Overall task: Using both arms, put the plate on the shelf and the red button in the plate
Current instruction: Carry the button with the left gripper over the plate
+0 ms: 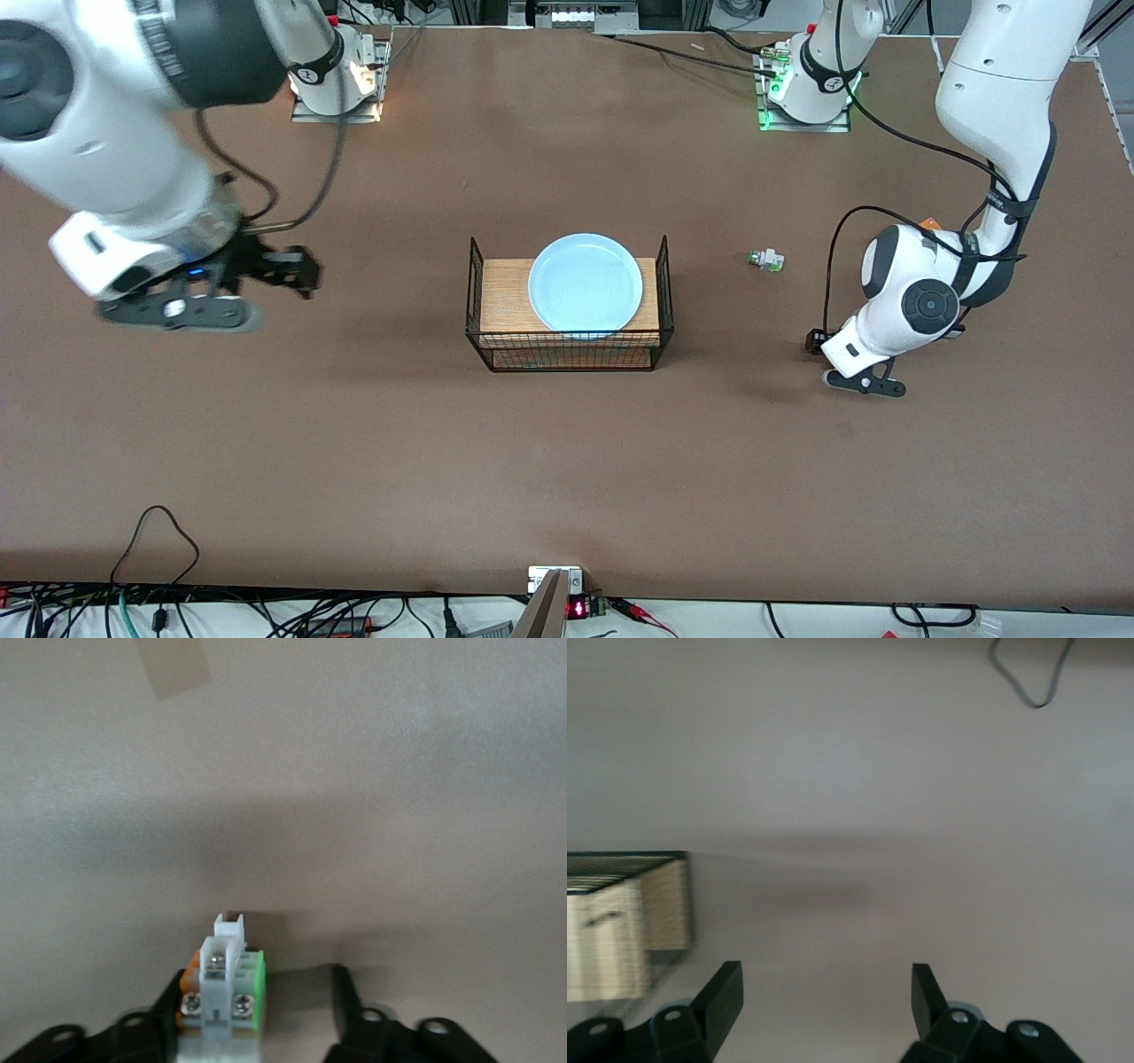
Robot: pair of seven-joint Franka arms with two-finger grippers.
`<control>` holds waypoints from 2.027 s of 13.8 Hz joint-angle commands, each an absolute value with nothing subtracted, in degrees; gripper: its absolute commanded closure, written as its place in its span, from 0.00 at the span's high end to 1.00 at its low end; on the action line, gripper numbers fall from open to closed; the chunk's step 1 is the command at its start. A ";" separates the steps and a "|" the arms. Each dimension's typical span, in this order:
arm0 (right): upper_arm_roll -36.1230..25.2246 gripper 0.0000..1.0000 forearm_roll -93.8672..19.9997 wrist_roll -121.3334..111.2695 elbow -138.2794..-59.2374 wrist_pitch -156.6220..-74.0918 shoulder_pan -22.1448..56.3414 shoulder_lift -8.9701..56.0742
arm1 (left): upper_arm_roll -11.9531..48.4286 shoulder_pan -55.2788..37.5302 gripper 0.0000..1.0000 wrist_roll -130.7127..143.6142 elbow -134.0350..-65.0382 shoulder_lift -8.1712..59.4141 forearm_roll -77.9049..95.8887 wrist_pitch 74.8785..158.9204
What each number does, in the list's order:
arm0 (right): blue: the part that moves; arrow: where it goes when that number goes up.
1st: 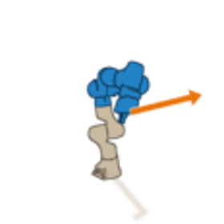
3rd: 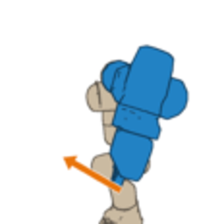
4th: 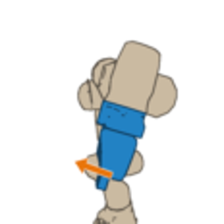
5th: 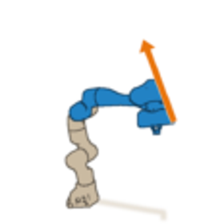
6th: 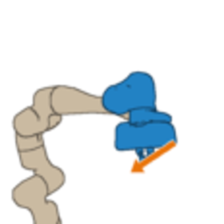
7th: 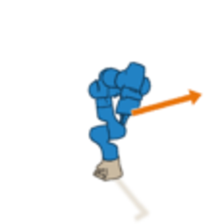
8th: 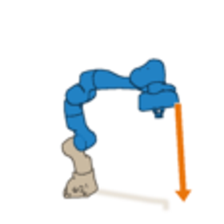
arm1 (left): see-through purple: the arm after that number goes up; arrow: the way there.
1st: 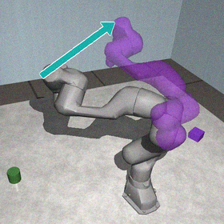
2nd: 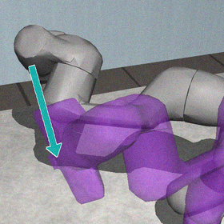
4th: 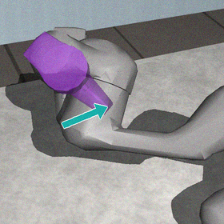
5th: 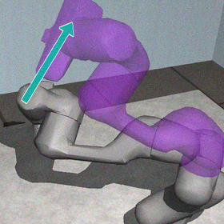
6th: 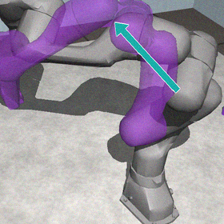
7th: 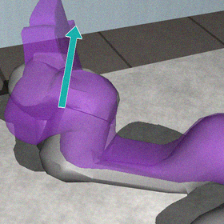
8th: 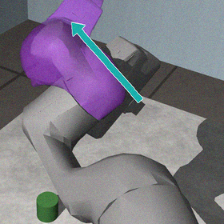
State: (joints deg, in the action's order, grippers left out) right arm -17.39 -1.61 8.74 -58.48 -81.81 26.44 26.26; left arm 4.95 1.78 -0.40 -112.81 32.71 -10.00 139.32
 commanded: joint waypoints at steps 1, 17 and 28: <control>-17.76 0.85 -1.41 -1.65 -59.06 -80.95 21.29 25.49 | 5.01 2.46 0.13 -3.69 -112.50 32.17 -11.16 138.08; -4.76 0.84 -1.06 -1.23 -86.73 -92.90 5.55 9.77 | 18.98 -3.22 0.00 -0.03 -81.24 25.84 -0.53 97.13; -0.53 0.83 4.04 -1.67 -89.77 -94.14 1.76 7.19 | 18.81 -23.64 0.00 20.83 -68.47 36.37 -0.70 102.91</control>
